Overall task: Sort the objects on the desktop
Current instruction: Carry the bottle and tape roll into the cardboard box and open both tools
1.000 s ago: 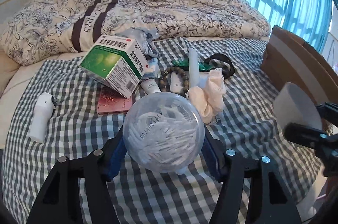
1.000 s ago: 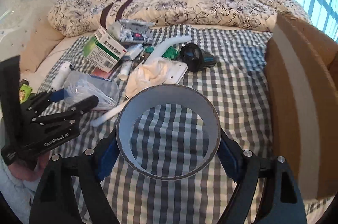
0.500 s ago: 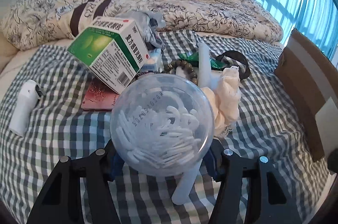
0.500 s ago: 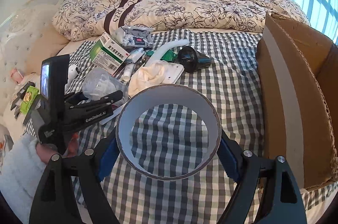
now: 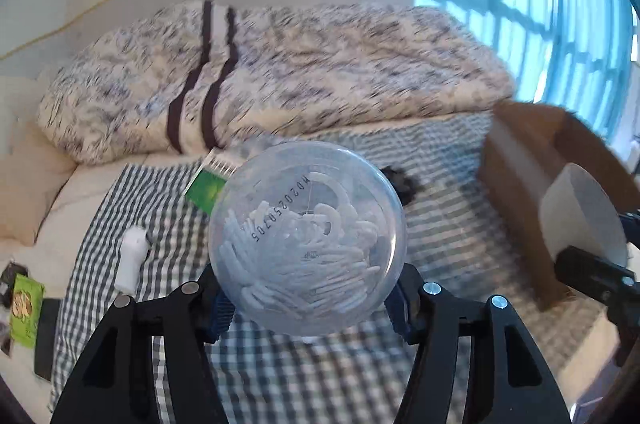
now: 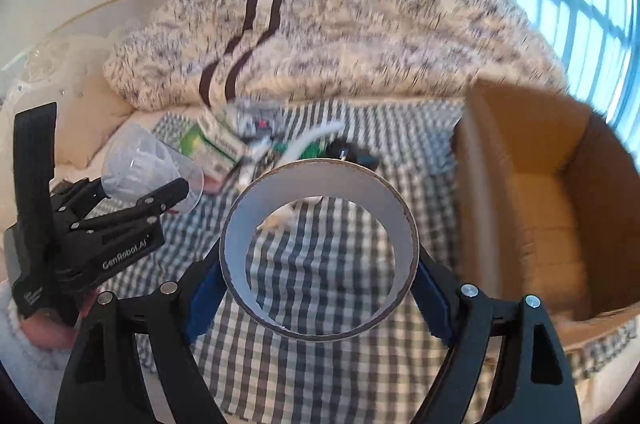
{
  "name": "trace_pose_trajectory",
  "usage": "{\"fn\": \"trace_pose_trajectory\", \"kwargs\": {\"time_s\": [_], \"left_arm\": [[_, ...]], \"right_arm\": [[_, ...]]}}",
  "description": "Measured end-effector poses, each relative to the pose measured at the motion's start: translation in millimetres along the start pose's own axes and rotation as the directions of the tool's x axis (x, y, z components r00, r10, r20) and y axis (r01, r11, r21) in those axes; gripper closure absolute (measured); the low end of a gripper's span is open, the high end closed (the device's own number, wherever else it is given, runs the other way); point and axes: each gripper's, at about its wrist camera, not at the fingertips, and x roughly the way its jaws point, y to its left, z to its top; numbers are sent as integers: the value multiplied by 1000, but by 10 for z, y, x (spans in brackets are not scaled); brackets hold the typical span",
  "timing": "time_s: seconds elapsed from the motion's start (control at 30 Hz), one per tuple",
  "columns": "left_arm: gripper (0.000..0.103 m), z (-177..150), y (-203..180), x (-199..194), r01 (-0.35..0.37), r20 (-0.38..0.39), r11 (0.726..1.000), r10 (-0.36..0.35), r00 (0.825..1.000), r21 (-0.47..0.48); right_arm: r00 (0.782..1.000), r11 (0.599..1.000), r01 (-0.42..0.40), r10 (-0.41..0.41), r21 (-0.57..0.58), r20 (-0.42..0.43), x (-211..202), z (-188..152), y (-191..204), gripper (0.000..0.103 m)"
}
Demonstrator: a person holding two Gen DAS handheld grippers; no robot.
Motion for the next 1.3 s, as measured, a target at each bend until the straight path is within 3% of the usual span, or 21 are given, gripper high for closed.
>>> {"fn": "trace_pose_trajectory", "kwargs": {"time_s": [0.23, 0.43, 0.5, 0.73, 0.83, 1.03, 1.1, 1.13, 1.17, 1.2, 1.3], "left_arm": [[40, 500, -792, -716, 110, 108, 990, -119, 987, 93], [40, 798, -1616, -738, 262, 91, 957, -274, 958, 126], [40, 875, -1819, -627, 307, 66, 943, -317, 946, 124], [40, 925, -2488, -128, 333, -25, 926, -334, 942, 177], [40, 857, -2634, 53, 311, -50, 930, -307, 950, 197], [40, 731, -2694, 393, 310, -97, 936, -297, 950, 165], [35, 709, -2687, 439, 321, -102, 936, -308, 946, 143], [27, 705, -2684, 439, 308, -92, 942, -298, 950, 134], [7, 716, -2664, 454, 277, -82, 952, -268, 960, 128], [0, 731, -2644, 460, 248, -79, 961, -240, 967, 120], [0, 773, -2598, 427, 278, -73, 955, -271, 960, 103]], "right_arm": [[987, 994, 108, -109, 13, 117, -907, 232, -385, 21], [965, 972, 228, -232, 48, 126, -1307, 320, -955, 21], [958, 964, 261, -266, 57, 110, -1328, 320, -1166, 21], [948, 944, 312, -317, 110, 29, -1079, 248, -1813, 21], [950, 943, 309, -311, 122, -5, -869, 209, -2022, 21], [964, 958, 265, -264, 107, -25, -540, 94, -2225, 20], [970, 965, 242, -243, 105, 4, -509, 60, -2244, 17], [970, 963, 242, -244, 117, 5, -495, 56, -2269, 7], [970, 961, 240, -243, 135, 4, -485, 49, -2311, 0], [972, 960, 232, -236, 157, 5, -484, 41, -2361, 0], [979, 956, 200, -205, 213, 4, -475, 26, -2471, 0]]}}
